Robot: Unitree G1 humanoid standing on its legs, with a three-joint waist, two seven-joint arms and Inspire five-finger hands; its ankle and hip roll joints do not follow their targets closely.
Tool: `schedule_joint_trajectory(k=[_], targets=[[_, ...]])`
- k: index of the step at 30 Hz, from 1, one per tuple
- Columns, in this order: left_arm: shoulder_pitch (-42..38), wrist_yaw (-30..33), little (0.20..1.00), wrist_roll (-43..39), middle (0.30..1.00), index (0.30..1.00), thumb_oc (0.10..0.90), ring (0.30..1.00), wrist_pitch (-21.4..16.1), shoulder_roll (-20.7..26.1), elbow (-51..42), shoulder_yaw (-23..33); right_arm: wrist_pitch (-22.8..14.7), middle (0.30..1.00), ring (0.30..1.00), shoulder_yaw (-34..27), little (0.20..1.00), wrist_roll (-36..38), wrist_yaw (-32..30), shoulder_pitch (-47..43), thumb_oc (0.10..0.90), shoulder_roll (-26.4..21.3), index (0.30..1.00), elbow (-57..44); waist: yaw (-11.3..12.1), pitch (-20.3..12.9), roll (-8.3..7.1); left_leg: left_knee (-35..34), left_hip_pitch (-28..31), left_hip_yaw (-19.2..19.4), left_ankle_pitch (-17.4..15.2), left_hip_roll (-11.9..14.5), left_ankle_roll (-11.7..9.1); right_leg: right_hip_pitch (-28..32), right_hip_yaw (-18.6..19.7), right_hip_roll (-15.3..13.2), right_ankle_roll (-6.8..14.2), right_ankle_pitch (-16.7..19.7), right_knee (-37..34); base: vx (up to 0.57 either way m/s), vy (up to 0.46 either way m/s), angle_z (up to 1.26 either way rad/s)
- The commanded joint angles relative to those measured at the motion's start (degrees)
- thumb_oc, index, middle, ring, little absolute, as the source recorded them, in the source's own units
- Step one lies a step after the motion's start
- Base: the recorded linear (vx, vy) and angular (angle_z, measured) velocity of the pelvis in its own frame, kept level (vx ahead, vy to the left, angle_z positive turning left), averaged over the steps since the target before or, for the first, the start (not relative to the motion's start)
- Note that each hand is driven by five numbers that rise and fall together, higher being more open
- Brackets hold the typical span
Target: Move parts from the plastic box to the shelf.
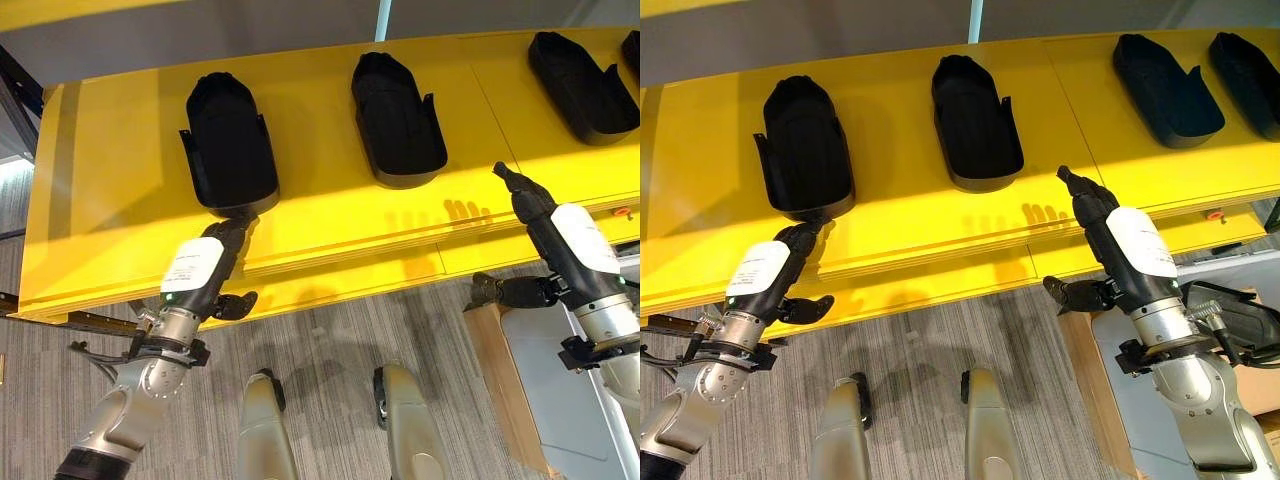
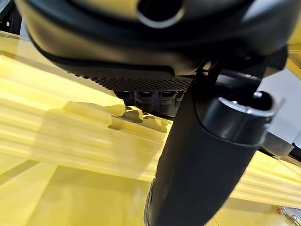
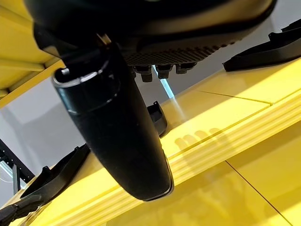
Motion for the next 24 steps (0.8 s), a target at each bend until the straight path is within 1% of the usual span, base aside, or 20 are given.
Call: schedule_joint_trajectory(k=[1, 14, 21, 24], targets=[[-5.0, 5.3, 1.000, 0.1, 1.000, 1.000, 0.900, 1.000, -1.1, -1.0, 0.2, 4.2, -2.2, 1.000, 1.000, -2.0, 1.000, 0.2, -2.4, -7.0, 0.900, 0.3, 1.000, -0.9, -0.9, -2.0, -0.03, 0.6, 1.3, 0.1, -1.6, 0.9, 2.4, 4.6, -0.4, -0.8, -3.3, -1.3, -4.0, 0.00, 0.000, 0.00], [-4.5, 5.6, 1.000, 0.1, 1.000, 1.000, 0.900, 1.000, -1.0, -1.0, 0.3, 5.2, -2.1, 1.000, 1.000, -1.5, 1.000, 0.1, -2.0, -7.5, 0.900, 0.6, 1.000, -0.8, -0.8, -2.1, 0.16, 0.5, 1.3, 0.1, -1.5, 1.0, 2.4, 4.5, -0.4, -0.6, -3.4, -1.5, -3.9, 0.00, 0.000, 0.00], [-4.2, 5.0, 1.000, -0.5, 1.000, 1.000, 0.900, 1.000, -1.7, -1.0, -1.9, 5.0, -2.0, 1.000, 1.000, -1.6, 1.000, 0.0, -2.0, -7.2, 0.900, 0.5, 1.000, -0.9, -0.7, -2.1, 0.11, 0.4, 1.5, 0.1, -1.3, 0.9, 2.4, 4.7, -0.4, -0.6, -3.4, -1.5, -3.8, 0.00, 0.000, 0.00], [-2.8, 4.5, 1.000, -1.0, 1.000, 1.000, 0.900, 1.000, -2.4, -0.9, -4.2, 5.5, -2.2, 1.000, 1.000, -2.3, 1.000, 0.1, -2.0, -6.6, 0.900, 0.7, 1.000, -1.5, -0.7, -2.0, 0.11, 0.2, 1.4, 0.0, -1.2, 0.9, 2.3, 4.8, -0.4, -0.5, -3.3, -1.4, -4.0, 0.00, 0.000, 0.00]])
